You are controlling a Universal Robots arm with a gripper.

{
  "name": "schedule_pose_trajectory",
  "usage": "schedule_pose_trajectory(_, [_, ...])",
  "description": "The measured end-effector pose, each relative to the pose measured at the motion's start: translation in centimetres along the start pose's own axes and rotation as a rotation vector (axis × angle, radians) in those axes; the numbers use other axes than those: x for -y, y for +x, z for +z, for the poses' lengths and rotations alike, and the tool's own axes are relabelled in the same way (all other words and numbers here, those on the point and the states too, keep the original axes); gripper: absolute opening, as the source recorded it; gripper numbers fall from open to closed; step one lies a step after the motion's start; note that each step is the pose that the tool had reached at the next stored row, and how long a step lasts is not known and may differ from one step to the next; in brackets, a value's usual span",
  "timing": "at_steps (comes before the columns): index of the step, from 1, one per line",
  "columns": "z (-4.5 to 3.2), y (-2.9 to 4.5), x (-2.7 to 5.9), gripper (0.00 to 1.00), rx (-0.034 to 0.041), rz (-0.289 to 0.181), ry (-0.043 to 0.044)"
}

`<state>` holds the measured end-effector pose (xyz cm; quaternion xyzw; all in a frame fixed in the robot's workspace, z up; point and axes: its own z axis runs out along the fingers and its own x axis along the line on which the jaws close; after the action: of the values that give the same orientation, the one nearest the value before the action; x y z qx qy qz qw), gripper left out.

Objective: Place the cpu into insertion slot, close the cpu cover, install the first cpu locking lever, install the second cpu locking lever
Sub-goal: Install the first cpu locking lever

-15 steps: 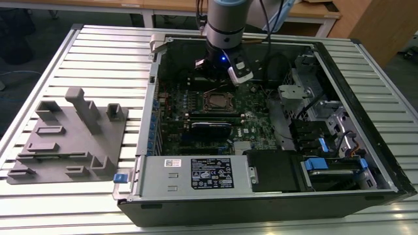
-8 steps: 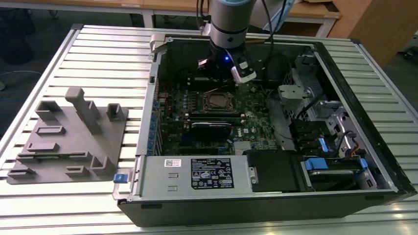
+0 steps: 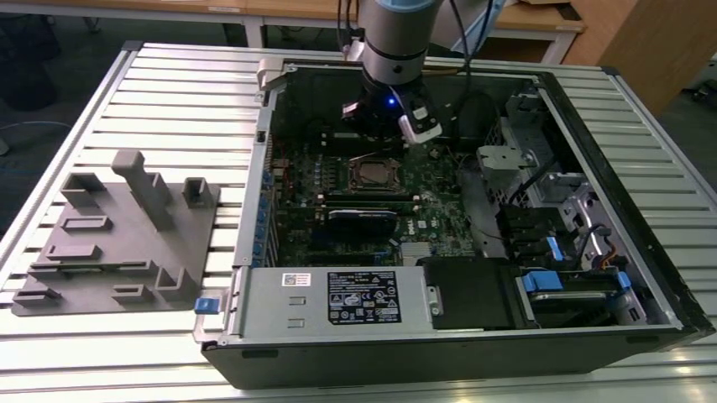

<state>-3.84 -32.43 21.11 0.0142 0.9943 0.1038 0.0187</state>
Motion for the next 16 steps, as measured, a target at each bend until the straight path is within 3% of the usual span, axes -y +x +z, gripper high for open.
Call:
schedule_pose_trajectory(5, [0.51, -0.27, 0.08, 0.11, 0.0001, 0.000, 0.0041])
schedule_pose_trajectory(16, [0.69, -0.35, -0.46, 0.11, 0.0002, 0.000, 0.0078])
